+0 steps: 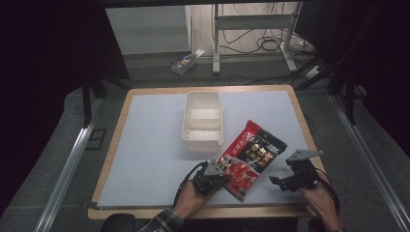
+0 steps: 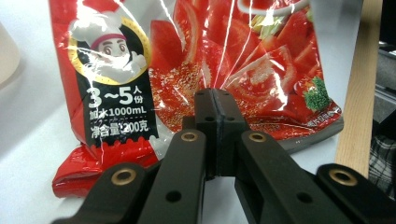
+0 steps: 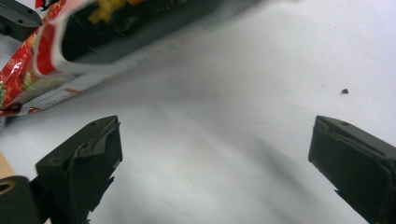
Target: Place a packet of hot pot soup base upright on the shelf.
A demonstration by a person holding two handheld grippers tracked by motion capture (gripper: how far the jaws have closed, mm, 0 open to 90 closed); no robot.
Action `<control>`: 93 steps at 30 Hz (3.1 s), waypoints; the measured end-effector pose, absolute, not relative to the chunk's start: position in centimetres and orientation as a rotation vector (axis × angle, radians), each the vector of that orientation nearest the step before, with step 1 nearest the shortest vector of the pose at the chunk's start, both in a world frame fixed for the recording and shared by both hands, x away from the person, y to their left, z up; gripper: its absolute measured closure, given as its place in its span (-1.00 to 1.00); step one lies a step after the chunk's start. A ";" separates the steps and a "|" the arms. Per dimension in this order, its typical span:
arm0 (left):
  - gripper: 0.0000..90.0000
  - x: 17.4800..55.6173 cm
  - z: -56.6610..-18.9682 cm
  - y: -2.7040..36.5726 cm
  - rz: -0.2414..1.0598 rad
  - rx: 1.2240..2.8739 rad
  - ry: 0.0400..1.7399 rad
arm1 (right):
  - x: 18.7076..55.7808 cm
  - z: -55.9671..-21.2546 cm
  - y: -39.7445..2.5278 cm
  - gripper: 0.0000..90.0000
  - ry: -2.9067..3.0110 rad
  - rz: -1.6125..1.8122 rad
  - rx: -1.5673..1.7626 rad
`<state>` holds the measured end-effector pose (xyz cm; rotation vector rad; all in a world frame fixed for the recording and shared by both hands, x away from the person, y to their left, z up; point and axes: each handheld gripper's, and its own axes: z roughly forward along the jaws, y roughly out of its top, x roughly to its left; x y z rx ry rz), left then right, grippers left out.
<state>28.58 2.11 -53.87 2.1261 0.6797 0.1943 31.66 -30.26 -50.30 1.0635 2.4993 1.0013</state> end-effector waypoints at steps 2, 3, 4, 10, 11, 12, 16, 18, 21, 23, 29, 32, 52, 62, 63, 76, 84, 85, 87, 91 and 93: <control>1.00 28.6 -53.9 2.1 0.191 2.129 0.683 | 31.6 -50.2 -30.2 -0.99 2.503 1.013 1.062; 1.00 28.6 -53.9 2.1 0.189 2.128 0.685 | 31.5 -50.1 -30.2 -1.00 2.505 1.021 1.064; 1.00 28.5 -53.9 2.1 0.188 2.127 0.686 | 31.5 -49.9 -30.1 -1.00 2.508 1.024 1.068; 1.00 28.7 -53.9 2.2 0.158 2.129 0.691 | 31.3 -48.8 -29.8 -1.00 2.516 1.086 1.075; 1.00 28.8 -53.9 2.3 0.154 2.130 0.691 | 31.2 -48.6 -29.7 -1.00 2.516 1.106 1.070; 1.00 28.8 -53.9 2.3 0.151 2.129 0.690 | 31.3 -48.3 -29.6 -1.00 2.507 1.123 1.067; 1.00 28.8 -53.9 2.3 0.151 2.133 0.685 | 31.8 -47.0 -28.9 -1.00 2.483 1.163 1.068; 1.00 28.8 -53.9 2.3 0.147 2.125 0.689 | 32.3 -46.3 -28.4 -1.00 2.475 1.171 1.086; 1.00 28.8 -53.9 2.3 0.154 2.131 0.680 | 33.5 -45.8 -27.3 -1.00 2.520 1.136 1.092; 1.00 28.8 -53.9 2.3 0.159 2.132 0.677 | 34.5 -45.6 -26.7 -1.00 2.536 1.137 1.115; 1.00 28.8 -53.9 2.4 0.156 2.135 0.669 | 37.7 -45.8 -26.2 -0.62 2.589 1.271 1.277; 1.00 28.9 -54.0 2.3 0.143 2.121 0.675 | 38.6 -45.9 -26.5 -0.19 2.612 1.425 1.352; 0.62 27.6 -52.6 3.0 0.217 2.153 0.621 | 37.2 -43.8 -24.9 0.53 2.498 1.625 1.313; -0.11 27.4 -51.7 5.0 0.261 2.101 0.669 | 37.3 -40.6 -24.6 0.51 2.471 1.569 1.236; -0.16 27.4 -51.6 5.2 0.264 2.097 0.674 | 37.4 -40.3 -24.7 0.51 2.465 1.563 1.232; -0.48 26.4 -51.7 6.7 0.210 2.075 0.753 | 38.7 -37.7 -25.3 0.49 2.368 1.498 1.207; -0.66 25.4 -52.0 7.6 0.238 2.104 0.788 | 40.1 -36.8 -25.2 0.48 2.323 1.472 1.212; -0.68 25.3 -52.1 7.8 0.232 2.108 0.790 | 40.2 -36.7 -25.2 0.48 2.320 1.471 1.212; -0.72 25.2 -52.2 8.0 0.221 2.123 0.793 | 40.7 -36.4 -25.2 0.48 2.303 1.479 1.217; -0.77 24.9 -52.6 8.2 0.206 2.158 0.798 | 41.6 -35.7 -24.9 0.48 2.275 1.490 1.218; -0.79 24.8 -52.6 8.3 0.212 2.166 0.790 | 42.1 -35.4 -24.6 0.48 2.263 1.493 1.214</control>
